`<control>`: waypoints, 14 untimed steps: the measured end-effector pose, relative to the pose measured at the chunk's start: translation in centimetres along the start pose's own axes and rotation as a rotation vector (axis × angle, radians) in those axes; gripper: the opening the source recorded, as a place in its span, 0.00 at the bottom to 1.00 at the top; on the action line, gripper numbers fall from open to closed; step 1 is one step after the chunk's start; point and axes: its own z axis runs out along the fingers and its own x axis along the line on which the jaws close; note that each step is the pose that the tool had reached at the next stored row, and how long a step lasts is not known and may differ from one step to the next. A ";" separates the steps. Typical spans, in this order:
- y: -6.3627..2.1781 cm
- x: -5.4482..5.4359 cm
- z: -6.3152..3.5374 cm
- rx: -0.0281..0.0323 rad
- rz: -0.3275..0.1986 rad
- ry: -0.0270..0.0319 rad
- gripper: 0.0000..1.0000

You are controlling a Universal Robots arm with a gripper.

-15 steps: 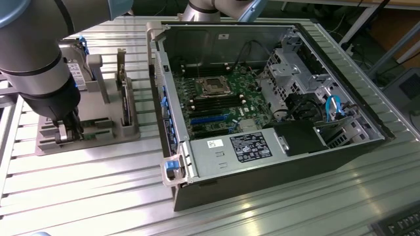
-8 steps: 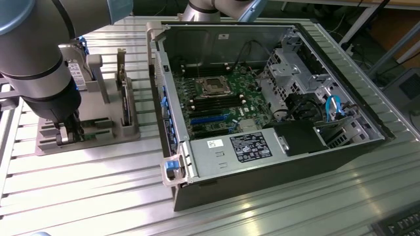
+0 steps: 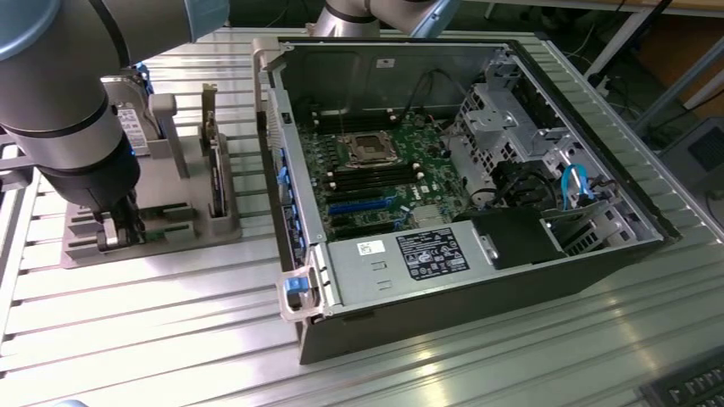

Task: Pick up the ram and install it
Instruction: 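Pick up the ram and move it above insertion slot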

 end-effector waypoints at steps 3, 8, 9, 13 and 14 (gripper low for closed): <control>0.00 0.0 0.00 0.0014 0.000 0.0002 0.24; 0.01 0.0 0.00 0.0047 0.000 0.0005 0.14; 0.00 0.0 0.00 0.0053 0.000 0.0005 0.14; 0.01 0.0 0.00 0.0056 0.000 0.0005 0.14; 0.02 0.0 -0.05 0.0056 0.000 -0.0005 0.14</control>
